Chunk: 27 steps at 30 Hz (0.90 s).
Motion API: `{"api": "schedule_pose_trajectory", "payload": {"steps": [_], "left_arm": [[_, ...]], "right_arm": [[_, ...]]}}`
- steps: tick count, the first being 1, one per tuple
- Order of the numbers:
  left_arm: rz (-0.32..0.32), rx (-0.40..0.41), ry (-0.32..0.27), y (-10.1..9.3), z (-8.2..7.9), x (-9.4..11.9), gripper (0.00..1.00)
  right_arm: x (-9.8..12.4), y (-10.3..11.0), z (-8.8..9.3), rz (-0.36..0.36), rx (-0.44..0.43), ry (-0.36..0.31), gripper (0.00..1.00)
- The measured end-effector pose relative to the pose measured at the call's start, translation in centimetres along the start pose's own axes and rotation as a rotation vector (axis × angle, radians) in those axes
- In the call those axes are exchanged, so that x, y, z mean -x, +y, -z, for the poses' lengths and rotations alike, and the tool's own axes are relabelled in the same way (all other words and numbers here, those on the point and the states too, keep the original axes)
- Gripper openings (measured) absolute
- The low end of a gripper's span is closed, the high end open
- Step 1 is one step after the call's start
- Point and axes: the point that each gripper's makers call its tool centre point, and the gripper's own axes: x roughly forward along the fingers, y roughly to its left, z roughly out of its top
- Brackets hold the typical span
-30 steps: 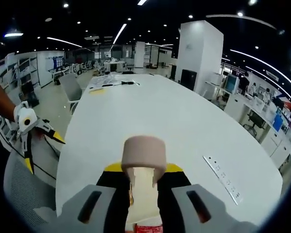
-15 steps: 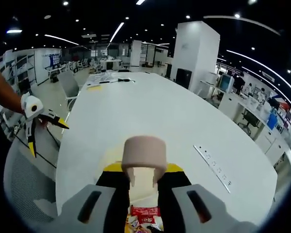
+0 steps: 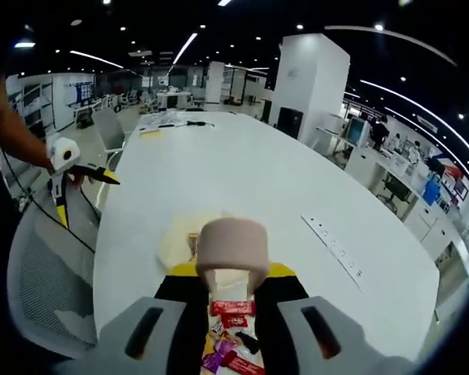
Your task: Place the target food into the container with the food tongs after gripping and lifting it, then release it inside without dropping or visibly crushing the food.
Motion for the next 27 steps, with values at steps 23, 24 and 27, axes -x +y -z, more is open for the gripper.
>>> {"api": "schedule_pose_trajectory", "payload": {"steps": [23, 24, 27], "left_arm": [[0.059, 0.068, -0.004, -1.0, 0.0, -0.4, 1.00], [0.063, 0.071, -0.001, -1.1, 0.1, -0.3, 1.00], [0.059, 0.072, -0.005, -0.9, 0.2, -0.2, 1.00]], "right_arm": [[4.8, -0.3, 3.1, 0.029, -0.042, -0.024, 0.21], [4.8, -0.3, 3.4, 0.029, -0.027, -0.014, 0.21], [4.9, -0.5, 4.4, 0.034, -0.017, 0.008, 0.21]]}}
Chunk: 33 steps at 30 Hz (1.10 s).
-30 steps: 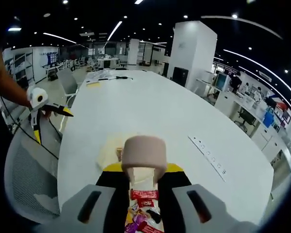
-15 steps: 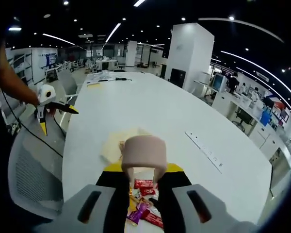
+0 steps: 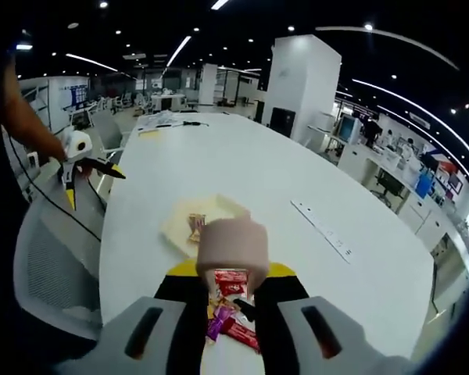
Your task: Place the target food into the container with the food tongs after gripping and lifting it, then release it inside without dropping or visibly crushing the food.
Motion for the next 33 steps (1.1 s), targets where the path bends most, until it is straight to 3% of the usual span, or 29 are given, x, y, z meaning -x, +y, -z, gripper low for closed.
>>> {"api": "schedule_pose_trajectory", "payload": {"steps": [13, 21, 27, 33], "left_arm": [[-0.013, 0.013, 0.017, 0.5, 0.3, -0.1, 1.00], [-0.016, 0.014, 0.025, 0.5, 0.4, -0.1, 0.99], [-0.016, 0.019, 0.034, 0.5, 0.6, -0.1, 0.99], [-0.021, 0.029, 0.038, 0.8, 0.9, -0.2, 0.99]], "right_arm": [[-0.6, -0.6, 1.6, 0.005, -0.027, 0.009, 0.21], [-2.3, -0.2, 4.1, -0.012, -0.047, 0.031, 0.21], [-3.9, 0.3, 6.6, -0.015, -0.090, 0.045, 0.21], [-4.9, 0.3, 8.0, -0.023, -0.153, 0.052, 0.20]]}}
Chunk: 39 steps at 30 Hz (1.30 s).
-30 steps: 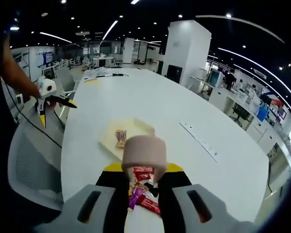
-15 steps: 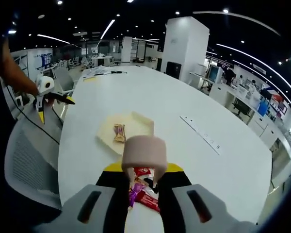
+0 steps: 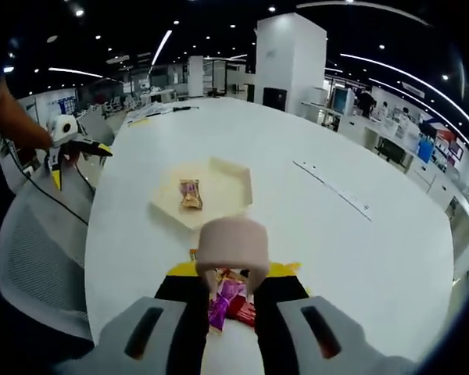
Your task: Place the target food into the container with the food tongs after gripping and lifting it, then release it inside without dropping or visibly crushing the food.
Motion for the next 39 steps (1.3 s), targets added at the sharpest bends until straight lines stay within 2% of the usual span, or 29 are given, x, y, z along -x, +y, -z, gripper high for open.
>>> {"api": "schedule_pose_trajectory", "payload": {"steps": [16, 20, 23, 28, 34, 39], "left_arm": [[-0.010, 0.011, 0.016, 0.4, 0.1, -0.1, 0.99], [-0.004, 0.009, 0.027, 0.5, 0.4, -0.2, 0.99], [-0.004, 0.006, 0.034, 0.6, 0.5, -0.3, 0.98], [-0.009, 0.007, 0.035, 0.9, 0.5, -0.3, 0.98], [-0.013, 0.006, 0.031, 1.2, 0.4, -0.2, 0.98], [-0.014, 0.003, 0.029, 1.3, 0.3, -0.2, 0.97]], "right_arm": [[-2.3, 0.9, 2.6, -0.021, -0.011, 0.067, 0.20], [-3.2, 1.3, 3.3, -0.013, -0.027, 0.059, 0.20], [-3.4, 1.1, 3.3, 0.010, -0.053, 0.049, 0.20], [-3.7, 1.4, 3.1, 0.015, 0.011, 0.100, 0.17], [-3.9, 0.8, 3.0, 0.036, -0.017, 0.122, 0.15], [-3.2, 0.3, 1.9, 0.035, -0.027, 0.125, 0.15]]}}
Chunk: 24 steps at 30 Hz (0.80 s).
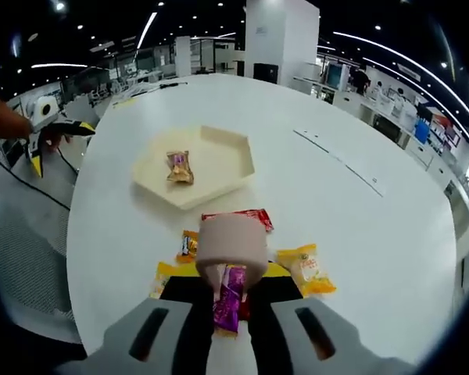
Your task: Place the target food into the container with the food tongs after gripping and lifting it, then release it inside without dropping or visibly crushing the food.
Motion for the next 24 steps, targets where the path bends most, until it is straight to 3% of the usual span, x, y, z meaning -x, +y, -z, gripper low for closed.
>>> {"api": "schedule_pose_trajectory", "payload": {"steps": [9, 15, 24], "left_arm": [[0.019, 0.011, -0.015, 0.1, -0.4, 0.0, 0.97], [0.028, -0.017, -0.020, -0.3, -0.6, -0.2, 0.99], [0.032, -0.055, -0.011, -0.2, -0.4, -0.2, 0.99]], "right_arm": [[2.2, -2.0, -3.1, 0.016, -0.048, -0.028, 0.15], [3.5, -2.5, -4.9, 0.021, 0.004, -0.030, 0.15], [4.9, -2.6, -7.2, 0.024, 0.006, -0.051, 0.15]]}}
